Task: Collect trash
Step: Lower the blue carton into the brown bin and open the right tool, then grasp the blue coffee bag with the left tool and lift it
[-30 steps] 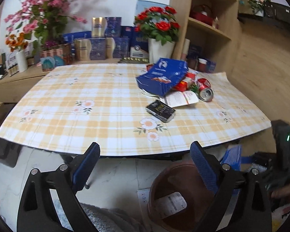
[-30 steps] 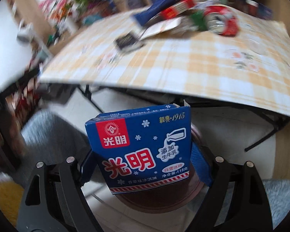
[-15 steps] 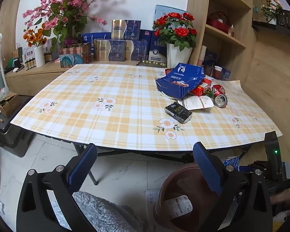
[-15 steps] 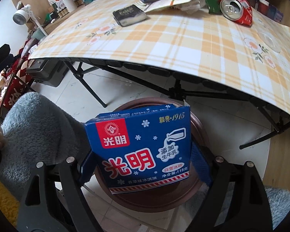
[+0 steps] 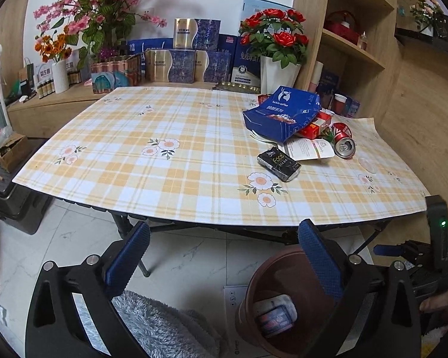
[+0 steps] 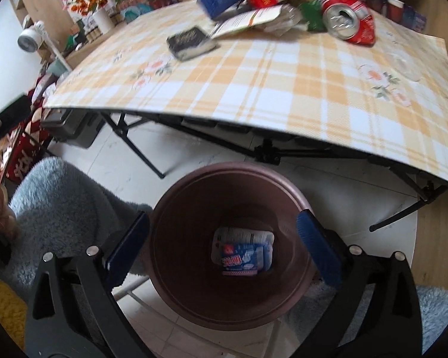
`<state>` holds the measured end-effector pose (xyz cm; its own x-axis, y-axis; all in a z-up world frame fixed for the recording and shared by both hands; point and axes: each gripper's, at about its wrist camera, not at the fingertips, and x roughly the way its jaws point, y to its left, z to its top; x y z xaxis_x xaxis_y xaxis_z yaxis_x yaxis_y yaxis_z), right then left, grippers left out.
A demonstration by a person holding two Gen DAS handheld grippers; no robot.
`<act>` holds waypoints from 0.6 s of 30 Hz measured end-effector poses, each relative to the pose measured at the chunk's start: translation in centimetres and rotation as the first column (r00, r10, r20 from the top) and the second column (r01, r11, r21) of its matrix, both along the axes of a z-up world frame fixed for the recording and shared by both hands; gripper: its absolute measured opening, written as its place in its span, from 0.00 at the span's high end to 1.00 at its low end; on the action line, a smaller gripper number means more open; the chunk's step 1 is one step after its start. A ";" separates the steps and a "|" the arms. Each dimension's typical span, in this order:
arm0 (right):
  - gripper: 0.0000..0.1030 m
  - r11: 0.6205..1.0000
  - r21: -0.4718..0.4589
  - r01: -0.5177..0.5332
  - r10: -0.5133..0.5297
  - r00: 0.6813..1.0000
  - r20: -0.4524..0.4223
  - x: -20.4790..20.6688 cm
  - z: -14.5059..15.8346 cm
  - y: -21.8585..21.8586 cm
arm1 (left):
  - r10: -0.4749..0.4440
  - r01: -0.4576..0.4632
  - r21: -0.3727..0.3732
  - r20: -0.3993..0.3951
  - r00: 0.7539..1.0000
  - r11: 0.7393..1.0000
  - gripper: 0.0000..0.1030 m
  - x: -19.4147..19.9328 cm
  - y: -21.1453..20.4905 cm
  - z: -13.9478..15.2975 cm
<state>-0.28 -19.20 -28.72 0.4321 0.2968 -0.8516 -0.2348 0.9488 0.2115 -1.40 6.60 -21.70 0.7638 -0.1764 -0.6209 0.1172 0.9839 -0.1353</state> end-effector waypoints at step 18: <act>0.05 0.985 0.006 0.175 -0.170 0.946 0.274 1.1 10.0 -5.0 | -0.015 0.015 0.000 -0.022 1.000 1.000 0.06 1.7 -0.2 0.7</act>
